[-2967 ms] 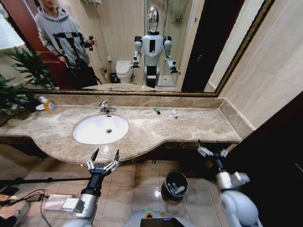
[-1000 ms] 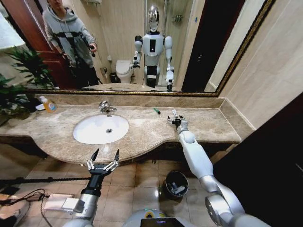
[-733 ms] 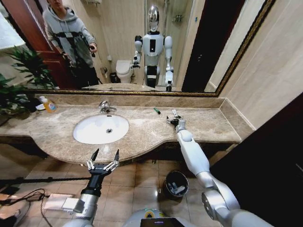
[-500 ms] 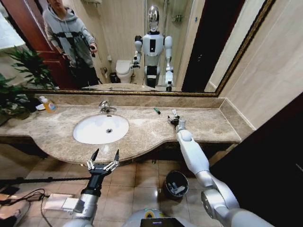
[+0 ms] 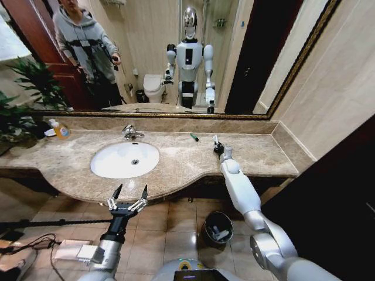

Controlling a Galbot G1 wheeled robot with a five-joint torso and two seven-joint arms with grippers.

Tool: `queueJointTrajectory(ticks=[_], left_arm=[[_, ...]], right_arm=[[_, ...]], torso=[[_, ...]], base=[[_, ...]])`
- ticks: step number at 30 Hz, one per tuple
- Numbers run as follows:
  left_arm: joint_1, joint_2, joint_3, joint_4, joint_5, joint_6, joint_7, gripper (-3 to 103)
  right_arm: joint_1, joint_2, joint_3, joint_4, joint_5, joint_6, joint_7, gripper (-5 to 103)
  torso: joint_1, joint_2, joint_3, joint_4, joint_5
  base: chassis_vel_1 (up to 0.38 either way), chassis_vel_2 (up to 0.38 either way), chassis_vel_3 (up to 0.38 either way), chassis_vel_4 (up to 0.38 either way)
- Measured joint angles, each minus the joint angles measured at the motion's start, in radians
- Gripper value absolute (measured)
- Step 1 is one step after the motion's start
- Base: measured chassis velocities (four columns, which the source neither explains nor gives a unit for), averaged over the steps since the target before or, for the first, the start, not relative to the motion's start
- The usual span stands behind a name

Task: Pick up the trash from the sink and place it in the trash bin.

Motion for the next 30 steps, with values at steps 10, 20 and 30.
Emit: queueJointTrajectory(ticks=[10,20,30], left_arm=[[0.0,0.0,0.0,0.0,0.0,0.0,0.0,100],[0.0,0.0,0.0,0.0,0.0,0.0,0.0,100],[0.0,0.0,0.0,0.0,0.0,0.0,0.0,100]], right_arm=[[-0.044,-0.04,-0.026,0.132,0.001,-0.015,-0.01,18],[-0.323,-0.194,0.035,0.536,0.145,-0.051,-0.003,18],[-0.694,-0.207,0.144,0.926,0.197,0.022,0.052,18]], torso=[[0.0,0.0,0.0,0.0001,0.0001],[0.0,0.0,0.0,-0.0001,0.0002],[0.0,0.0,0.0,0.0001,-0.0003]], base=[[0.0,0.0,0.0,0.0],[0.0,0.0,0.0,0.0],[0.0,0.0,0.0,0.0]])
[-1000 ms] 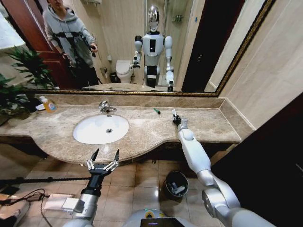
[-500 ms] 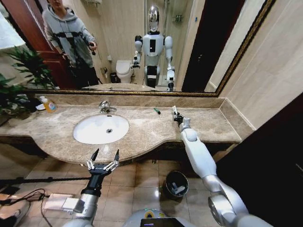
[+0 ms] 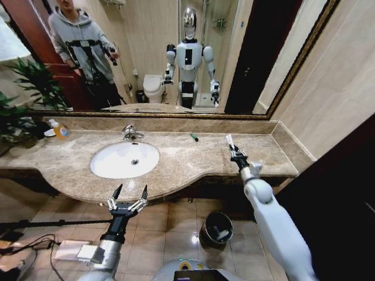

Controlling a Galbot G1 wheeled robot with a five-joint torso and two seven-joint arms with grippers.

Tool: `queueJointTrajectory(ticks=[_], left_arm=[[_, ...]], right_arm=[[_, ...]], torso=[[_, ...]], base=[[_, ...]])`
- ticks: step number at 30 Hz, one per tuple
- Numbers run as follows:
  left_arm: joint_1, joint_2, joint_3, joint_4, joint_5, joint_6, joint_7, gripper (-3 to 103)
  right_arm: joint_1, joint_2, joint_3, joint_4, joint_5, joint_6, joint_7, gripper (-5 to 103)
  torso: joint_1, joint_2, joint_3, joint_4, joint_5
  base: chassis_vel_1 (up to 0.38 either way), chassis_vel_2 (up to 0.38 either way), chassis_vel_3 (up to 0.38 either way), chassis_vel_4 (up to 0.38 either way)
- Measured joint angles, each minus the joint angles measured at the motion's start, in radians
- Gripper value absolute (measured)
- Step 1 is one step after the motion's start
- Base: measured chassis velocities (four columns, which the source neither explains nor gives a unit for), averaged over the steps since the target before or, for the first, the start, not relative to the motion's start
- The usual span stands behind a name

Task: Pick up the trash from the sink and place it in the trash bin.

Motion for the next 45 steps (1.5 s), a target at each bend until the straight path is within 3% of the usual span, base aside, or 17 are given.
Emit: queueJointTrajectory(ticks=[6,11,16,18,22,27,36,45], left_arm=[[0.0,0.0,0.0,0.0,0.0,0.0,0.0,100],[0.0,0.0,0.0,0.0,0.0,0.0,0.0,100],[0.0,0.0,0.0,0.0,0.0,0.0,0.0,100],[0.0,0.0,0.0,0.0,0.0,0.0,0.0,100],[0.0,0.0,0.0,0.0,0.0,0.0,0.0,100],[0.0,0.0,0.0,0.0,0.0,0.0,0.0,100],[0.0,0.0,0.0,0.0,0.0,0.0,0.0,100],[0.0,0.0,0.0,0.0,0.0,0.0,0.0,100]], right_arm=[[-0.237,0.072,0.038,0.141,-0.079,0.082,0.012,18],[-0.297,0.115,0.014,0.158,-0.12,0.121,0.009,18],[-0.468,0.19,0.019,0.175,-0.21,0.212,-0.037,18],[-0.554,0.248,0.025,0.159,-0.269,0.272,-0.048,18],[-0.596,0.292,0.024,0.109,-0.307,0.319,-0.048,18],[-0.576,0.276,0.0,-0.034,-0.293,0.368,-0.032,18],[-0.47,0.232,-0.012,-0.268,-0.227,0.306,-0.042,18],[-0.315,0.206,-0.006,-0.543,-0.326,0.163,-0.117,18]], torso=[[0.0,0.0,0.0,-0.0004,0.0002],[0.0,0.0,0.0,0.0005,0.0004],[0.0,0.0,0.0,-0.0002,0.0002],[0.0,0.0,0.0,-0.0003,0.0],[0.0,0.0,0.0,-0.0003,0.0],[0.0,0.0,0.0,0.0,0.0004],[0.0,0.0,0.0,0.0,0.0004],[0.0,0.0,0.0,-0.0001,0.0]], base=[[0.0,0.0,0.0,0.0],[0.0,0.0,0.0,0.0],[0.0,0.0,0.0,0.0],[0.0,0.0,0.0,0.0],[0.0,0.0,0.0,0.0],[0.0,0.0,0.0,0.0],[0.0,0.0,0.0,0.0],[0.0,0.0,0.0,0.0]])
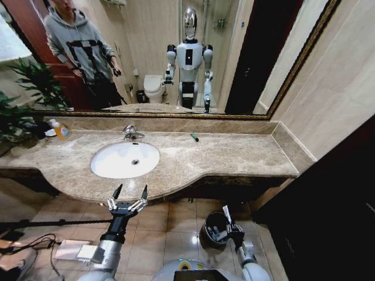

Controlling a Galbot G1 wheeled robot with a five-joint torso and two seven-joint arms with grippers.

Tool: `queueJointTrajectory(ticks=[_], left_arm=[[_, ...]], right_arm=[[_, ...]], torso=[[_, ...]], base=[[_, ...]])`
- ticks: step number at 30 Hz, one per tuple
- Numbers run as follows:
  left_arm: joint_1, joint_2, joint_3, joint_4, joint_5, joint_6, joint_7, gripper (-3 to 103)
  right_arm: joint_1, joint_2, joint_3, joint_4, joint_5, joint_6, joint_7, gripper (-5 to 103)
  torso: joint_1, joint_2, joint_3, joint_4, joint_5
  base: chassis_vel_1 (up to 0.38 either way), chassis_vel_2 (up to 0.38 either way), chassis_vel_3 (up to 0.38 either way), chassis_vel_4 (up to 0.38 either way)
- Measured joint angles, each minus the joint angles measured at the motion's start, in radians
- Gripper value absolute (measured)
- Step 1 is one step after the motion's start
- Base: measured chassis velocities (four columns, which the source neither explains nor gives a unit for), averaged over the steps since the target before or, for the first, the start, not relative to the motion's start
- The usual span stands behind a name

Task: Pick up the trash from the sink and place it in the trash bin.

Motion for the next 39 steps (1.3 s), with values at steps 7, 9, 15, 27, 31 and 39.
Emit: queueJointTrajectory(ticks=[7,9,15,27,31,39], left_arm=[[0.0,0.0,0.0,0.0,0.0,0.0,0.0,100],[0.0,0.0,0.0,0.0,0.0,0.0,0.0,100],[0.0,0.0,0.0,0.0,0.0,0.0,0.0,100],[0.0,0.0,0.0,0.0,0.0,0.0,0.0,100],[0.0,0.0,0.0,0.0,0.0,0.0,0.0,100],[0.0,0.0,0.0,0.0,0.0,0.0,0.0,100]], right_arm=[[0.138,0.012,-0.02,-0.221,-0.047,-0.079,-0.028,18],[0.171,0.015,-0.023,-0.273,-0.054,-0.096,-0.032,18],[0.316,0.036,-0.025,-0.493,-0.13,-0.093,-0.05,18],[0.542,0.057,-0.004,-0.909,-0.177,0.023,-0.039,18],[0.572,0.055,-0.002,-0.965,-0.173,0.03,-0.042,18],[0.574,0.047,-0.003,-0.958,-0.167,0.026,-0.051,33]], torso=[[0.0,0.0,0.0,0.0,0.0007],[0.0,0.0,0.0,0.0001,0.0003],[0.0,0.0,0.0,-0.0001,0.0002],[0.0,0.0,0.0,0.0,0.0003],[0.0,0.0,0.0,0.0,0.0002],[0.0,0.0,0.0,0.0,0.0003]], base=[[0.0,0.0,0.0,0.0],[0.0,0.0,0.0,0.0],[0.0,0.0,0.0,0.0],[0.0,0.0,0.0,0.0],[0.0,0.0,0.0,0.0],[0.0,0.0,0.0,0.0]])
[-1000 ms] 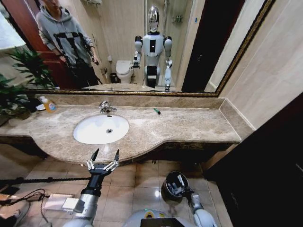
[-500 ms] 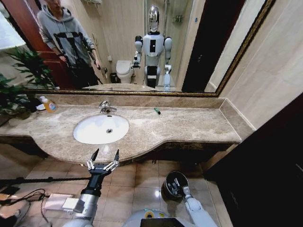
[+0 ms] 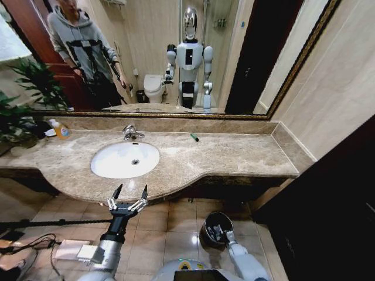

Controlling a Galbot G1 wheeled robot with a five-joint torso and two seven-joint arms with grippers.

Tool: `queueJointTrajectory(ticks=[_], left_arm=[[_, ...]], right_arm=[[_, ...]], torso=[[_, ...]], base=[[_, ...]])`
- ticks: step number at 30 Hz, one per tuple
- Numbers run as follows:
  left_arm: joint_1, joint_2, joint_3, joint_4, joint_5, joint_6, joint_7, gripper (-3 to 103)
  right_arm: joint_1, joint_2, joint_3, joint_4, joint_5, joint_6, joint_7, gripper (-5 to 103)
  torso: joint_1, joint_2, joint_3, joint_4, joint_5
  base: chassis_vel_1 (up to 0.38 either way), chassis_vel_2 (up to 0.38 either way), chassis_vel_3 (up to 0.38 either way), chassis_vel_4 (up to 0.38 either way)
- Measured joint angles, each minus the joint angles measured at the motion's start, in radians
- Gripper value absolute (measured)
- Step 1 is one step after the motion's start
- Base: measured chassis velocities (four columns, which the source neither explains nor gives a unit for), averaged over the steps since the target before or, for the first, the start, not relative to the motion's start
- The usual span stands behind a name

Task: Pick up the trash from the sink and place it in the trash bin.

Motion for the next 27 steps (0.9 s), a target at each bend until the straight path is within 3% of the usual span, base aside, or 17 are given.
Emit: queueJointTrajectory(ticks=[4,7,9,12,13,19,24,27], left_arm=[[0.0,0.0,0.0,0.0,0.0,0.0,0.0,100],[0.0,0.0,0.0,0.0,0.0,0.0,0.0,100],[0.0,0.0,0.0,0.0,0.0,0.0,0.0,100],[0.0,0.0,0.0,0.0,0.0,0.0,0.0,100],[0.0,0.0,0.0,0.0,0.0,0.0,0.0,100],[0.0,0.0,0.0,0.0,0.0,0.0,0.0,100],[0.0,0.0,0.0,0.0,0.0,0.0,0.0,100],[0.0,0.0,0.0,0.0,0.0,0.0,0.0,100]], right_arm=[[-0.014,-0.004,-0.001,0.027,-0.001,-0.006,0.0,44],[-0.042,-0.007,-0.001,0.078,0.005,-0.012,0.001,61],[-0.053,-0.008,-0.001,0.103,0.023,-0.014,0.004,61],[-0.106,-0.013,0.001,0.23,0.107,-0.048,0.02,77],[-0.106,-0.013,0.001,0.23,0.107,-0.048,0.02,77],[-0.214,-0.024,0.01,0.424,0.179,-0.098,0.029,100],[-0.29,-0.023,0.02,0.551,0.213,-0.114,0.04,100],[-0.379,-0.022,0.03,0.718,0.241,-0.104,0.053,100]], torso=[[0.0,0.0,0.0,0.0,-0.0001],[0.0,0.0,0.0,0.0,0.0001],[0.0,0.0,0.0,-0.0001,0.0002],[0.0,0.0,0.0,0.0,0.0003],[0.0,0.0,0.0,0.0,0.0003],[0.0,0.0,0.0,-0.0001,0.0],[0.0,0.0,0.0,0.0,0.0001],[0.0,0.0,0.0,0.0,-0.0002]], base=[[0.0,0.0,0.0,0.0],[0.0,0.0,0.0,0.0],[0.0,0.0,0.0,0.0],[0.0,0.0,0.0,0.0],[0.0,0.0,0.0,0.0],[0.0,0.0,0.0,0.0],[0.0,0.0,0.0,0.0],[0.0,0.0,0.0,0.0]])
